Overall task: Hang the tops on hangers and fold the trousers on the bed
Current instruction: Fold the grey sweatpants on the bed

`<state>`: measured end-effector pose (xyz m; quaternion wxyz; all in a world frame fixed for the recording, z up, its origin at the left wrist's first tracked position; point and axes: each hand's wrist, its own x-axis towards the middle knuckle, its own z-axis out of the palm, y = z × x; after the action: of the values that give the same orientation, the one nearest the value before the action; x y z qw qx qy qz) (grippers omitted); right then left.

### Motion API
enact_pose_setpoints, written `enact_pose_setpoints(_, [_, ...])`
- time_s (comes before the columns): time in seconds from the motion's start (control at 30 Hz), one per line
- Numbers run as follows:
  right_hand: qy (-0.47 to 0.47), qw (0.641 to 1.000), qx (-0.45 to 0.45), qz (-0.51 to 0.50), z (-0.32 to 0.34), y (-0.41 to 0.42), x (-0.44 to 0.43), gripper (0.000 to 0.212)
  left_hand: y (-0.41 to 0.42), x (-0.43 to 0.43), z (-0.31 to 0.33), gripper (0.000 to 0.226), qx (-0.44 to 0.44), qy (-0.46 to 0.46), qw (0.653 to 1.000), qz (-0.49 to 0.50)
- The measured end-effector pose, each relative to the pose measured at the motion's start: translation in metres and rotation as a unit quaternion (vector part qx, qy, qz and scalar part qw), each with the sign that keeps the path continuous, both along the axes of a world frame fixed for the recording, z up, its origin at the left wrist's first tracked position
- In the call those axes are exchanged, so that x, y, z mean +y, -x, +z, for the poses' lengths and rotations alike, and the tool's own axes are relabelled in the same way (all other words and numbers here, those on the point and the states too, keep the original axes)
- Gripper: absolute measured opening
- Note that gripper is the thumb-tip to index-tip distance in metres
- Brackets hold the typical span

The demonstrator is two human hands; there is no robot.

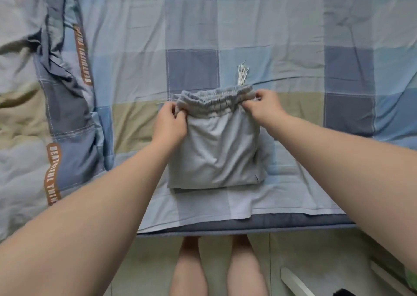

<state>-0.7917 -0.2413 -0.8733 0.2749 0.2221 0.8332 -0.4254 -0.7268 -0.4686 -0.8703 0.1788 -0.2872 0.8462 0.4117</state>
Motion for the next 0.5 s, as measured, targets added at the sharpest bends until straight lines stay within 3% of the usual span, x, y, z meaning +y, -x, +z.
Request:
enact_pose_setpoints(0.07, [-0.007, 1.0, 0.006, -0.011, -0.022, 0.009, -0.001, 0.015, 0.01, 0.002, -0.025, 0.03, 0.0, 0.04, 0.999, 0.007])
enact_pose_setpoints(0.17, [-0.058, 0.998, 0.014, -0.032, -0.04, -0.003, 0.009, 0.061, 0.0, 0.008, -0.044, 0.073, -0.075, 0.107, 0.99, 0.051])
enact_pose_setpoints(0.23, [-0.134, 0.989, 0.033, -0.047, -0.039, -0.027, 0.023, 0.074, -0.015, 0.009, -0.047, 0.101, -0.104, 0.116, 0.982, 0.109])
enact_pose_setpoints(0.3, [-0.165, 0.984, 0.03, -0.064, -0.038, -0.05, 0.039, 0.081, -0.032, 0.008, -0.051, 0.116, -0.116, 0.089, 0.977, 0.154])
enact_pose_setpoints(0.4, [-0.044, 0.994, -0.052, -0.087, -0.039, -0.072, 0.051, 0.075, -0.051, 0.009, -0.051, 0.109, -0.107, -0.025, 0.976, 0.19])
enact_pose_setpoints(0.5, [0.035, 0.99, -0.101, -0.089, -0.044, -0.076, 0.045, 0.065, -0.053, 0.013, -0.047, 0.088, -0.125, -0.062, 0.976, 0.167])
